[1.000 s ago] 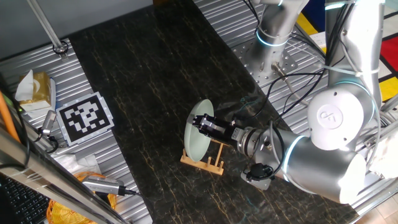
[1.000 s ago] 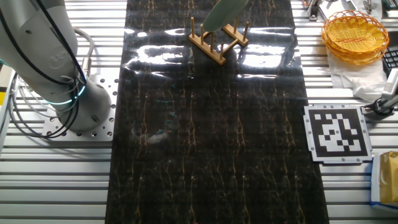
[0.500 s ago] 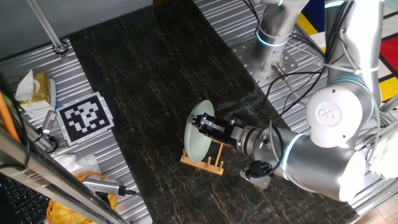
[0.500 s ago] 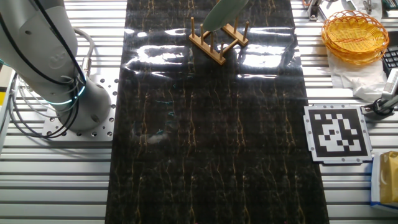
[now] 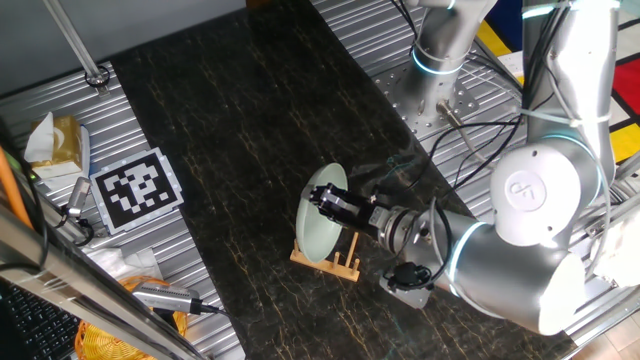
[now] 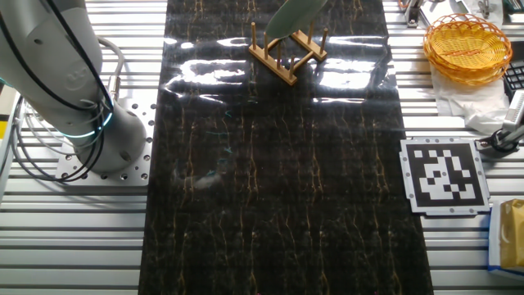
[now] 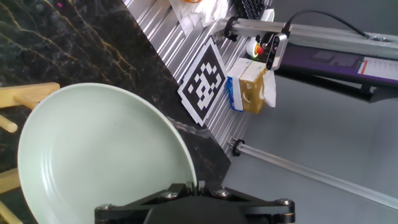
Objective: Put the dish on the dish rack
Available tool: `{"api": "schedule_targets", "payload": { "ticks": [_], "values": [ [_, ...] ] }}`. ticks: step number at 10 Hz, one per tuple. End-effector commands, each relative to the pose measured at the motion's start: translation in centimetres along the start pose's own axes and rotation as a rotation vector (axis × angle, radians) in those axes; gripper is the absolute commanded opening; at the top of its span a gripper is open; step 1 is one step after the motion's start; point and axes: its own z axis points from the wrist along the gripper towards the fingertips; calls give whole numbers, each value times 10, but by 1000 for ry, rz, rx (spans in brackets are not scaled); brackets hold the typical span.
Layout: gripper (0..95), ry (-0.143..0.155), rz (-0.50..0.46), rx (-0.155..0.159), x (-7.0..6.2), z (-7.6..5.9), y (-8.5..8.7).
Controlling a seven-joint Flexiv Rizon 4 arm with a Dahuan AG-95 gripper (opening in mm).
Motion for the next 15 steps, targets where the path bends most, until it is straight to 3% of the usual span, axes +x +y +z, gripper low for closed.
{"api": "schedule_targets", "payload": {
  "ticks": [1, 5, 7, 9, 15],
  "values": [
    [0, 6, 1, 44, 0, 0, 0],
    [0, 8, 62, 39, 0, 0, 1],
    [0, 18, 80, 35, -1, 2, 3],
    [0, 31, 115, 8, -3, 5, 7],
    [0, 65, 142, -7, -4, 7, 9]
  ]
}}
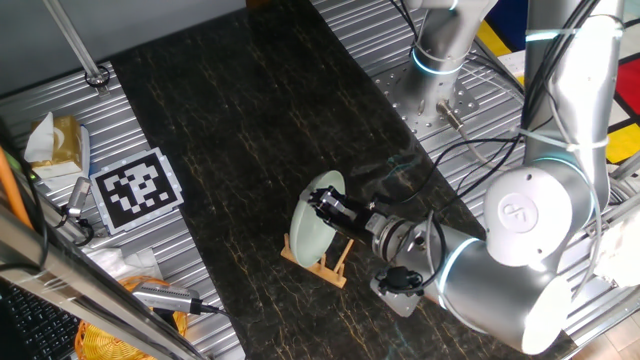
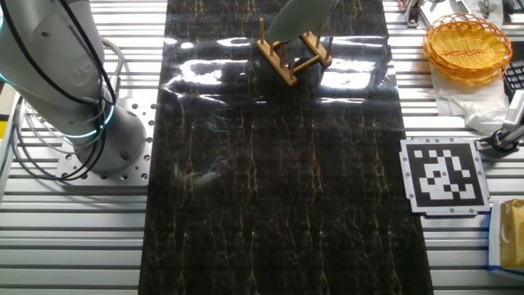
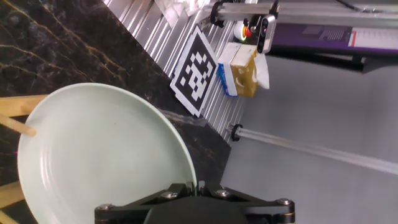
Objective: Put the dish on the dish rack
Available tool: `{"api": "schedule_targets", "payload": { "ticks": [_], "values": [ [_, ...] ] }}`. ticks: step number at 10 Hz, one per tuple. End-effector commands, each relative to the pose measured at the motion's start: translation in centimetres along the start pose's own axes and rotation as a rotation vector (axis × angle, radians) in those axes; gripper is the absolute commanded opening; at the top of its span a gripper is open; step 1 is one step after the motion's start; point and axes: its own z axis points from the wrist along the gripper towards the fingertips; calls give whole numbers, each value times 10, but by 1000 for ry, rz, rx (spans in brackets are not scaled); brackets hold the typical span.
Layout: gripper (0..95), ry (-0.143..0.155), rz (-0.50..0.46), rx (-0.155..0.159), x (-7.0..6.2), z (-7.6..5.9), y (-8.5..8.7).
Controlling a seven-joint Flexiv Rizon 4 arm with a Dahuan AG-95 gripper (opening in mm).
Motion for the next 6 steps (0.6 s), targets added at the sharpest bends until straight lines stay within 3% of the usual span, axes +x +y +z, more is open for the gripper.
{"api": "schedule_targets", "payload": {
  "ticks": [1, 4, 5, 6],
  "values": [
    [0, 13, 6, -5, 0, 0, 0],
    [0, 22, 0, -11, 0, -1, 0],
    [190, 18, 1, -11, 0, -1, -1],
    [190, 15, 0, -6, 0, -1, -1]
  ]
}}
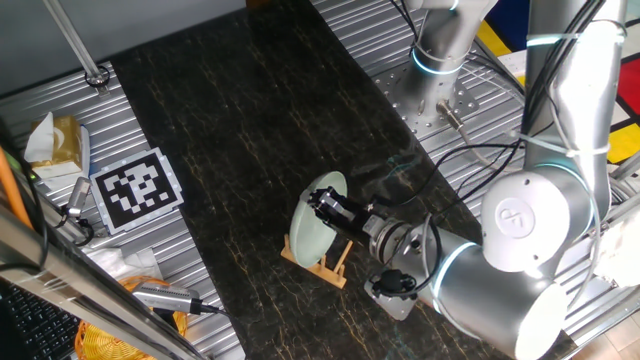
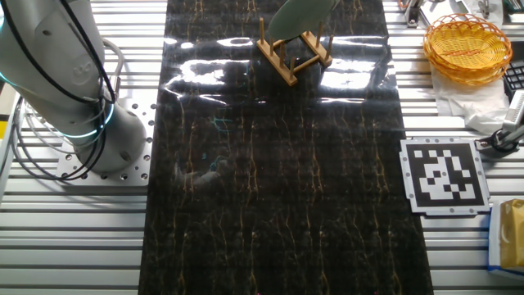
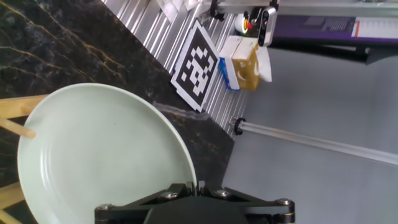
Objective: Put the dish on the dish rack
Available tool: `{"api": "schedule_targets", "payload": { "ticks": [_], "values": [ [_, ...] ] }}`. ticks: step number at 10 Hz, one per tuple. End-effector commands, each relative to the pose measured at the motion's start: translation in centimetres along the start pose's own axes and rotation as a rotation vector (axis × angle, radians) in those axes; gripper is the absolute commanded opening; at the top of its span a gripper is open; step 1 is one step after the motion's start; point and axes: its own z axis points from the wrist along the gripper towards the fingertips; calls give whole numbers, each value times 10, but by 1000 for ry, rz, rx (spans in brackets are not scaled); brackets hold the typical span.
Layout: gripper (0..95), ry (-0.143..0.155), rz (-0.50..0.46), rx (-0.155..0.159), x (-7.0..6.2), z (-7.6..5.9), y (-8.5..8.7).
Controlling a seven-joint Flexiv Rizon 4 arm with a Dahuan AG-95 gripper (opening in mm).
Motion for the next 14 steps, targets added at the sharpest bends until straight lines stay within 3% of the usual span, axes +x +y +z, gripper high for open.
{"api": "schedule_targets", "payload": {
  "ticks": [1, 2, 4, 5, 8, 9, 13, 14],
  "values": [
    [190, -18, 13, 16, 1, 1, 0],
    [380, -27, 30, 16, 1, 1, -1],
    [380, -31, 39, 6, 1, 0, -1],
    [570, -39, 49, -16, 2, -1, -3],
    [570, -40, 53, -52, 3, -5, -7],
    [570, -43, 65, -81, 4, -6, -9],
    [570, -50, 96, -147, 4, -11, -15],
    [760, -50, 103, -163, 3, -12, -17]
  ]
}}
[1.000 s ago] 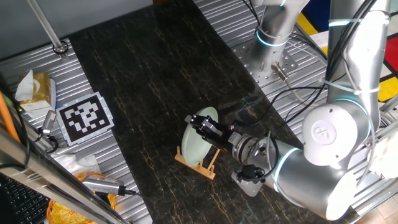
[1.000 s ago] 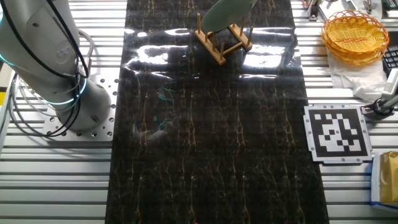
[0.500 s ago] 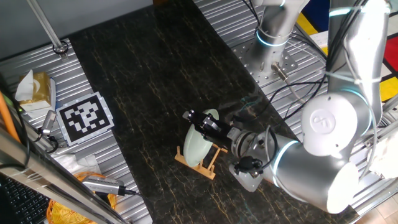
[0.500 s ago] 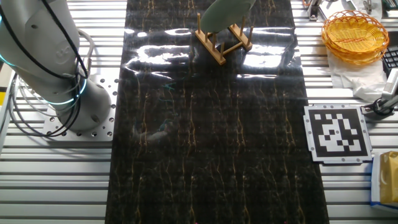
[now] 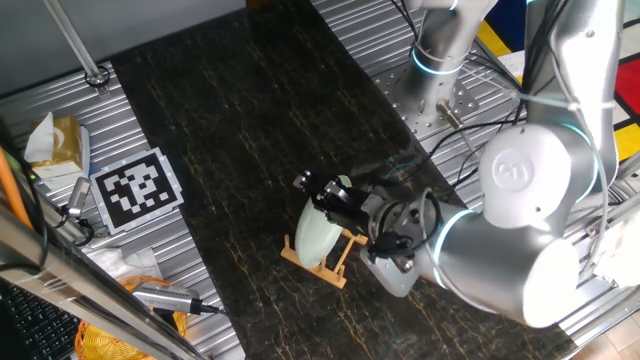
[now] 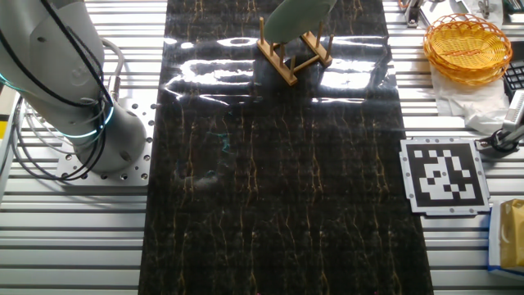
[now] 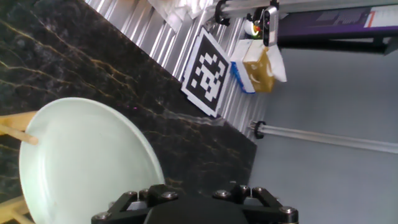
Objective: Put the dish on the dish rack
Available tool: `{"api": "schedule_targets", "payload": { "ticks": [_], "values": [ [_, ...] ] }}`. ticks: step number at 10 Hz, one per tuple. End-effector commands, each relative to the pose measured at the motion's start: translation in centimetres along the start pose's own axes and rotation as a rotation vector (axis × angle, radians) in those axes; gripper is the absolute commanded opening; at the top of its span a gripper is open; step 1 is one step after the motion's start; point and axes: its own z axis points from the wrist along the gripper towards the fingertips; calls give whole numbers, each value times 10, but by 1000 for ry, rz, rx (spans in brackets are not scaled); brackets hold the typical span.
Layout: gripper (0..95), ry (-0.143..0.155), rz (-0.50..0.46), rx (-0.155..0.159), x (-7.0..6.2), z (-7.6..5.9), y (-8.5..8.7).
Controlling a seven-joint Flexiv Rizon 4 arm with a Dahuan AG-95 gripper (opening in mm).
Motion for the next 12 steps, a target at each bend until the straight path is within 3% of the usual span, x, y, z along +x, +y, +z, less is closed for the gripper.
{"api": "schedule_targets", "payload": {
  "ticks": [1, 4, 9, 12],
  "values": [
    [760, 2, 15, -36, -2, -5, -3],
    [760, -2, 55, -138, -1, -15, -11],
    [760, -11, 54, -174, 3, -25, -19],
    [760, -15, 77, -222, 8, -29, -24]
  ]
}}
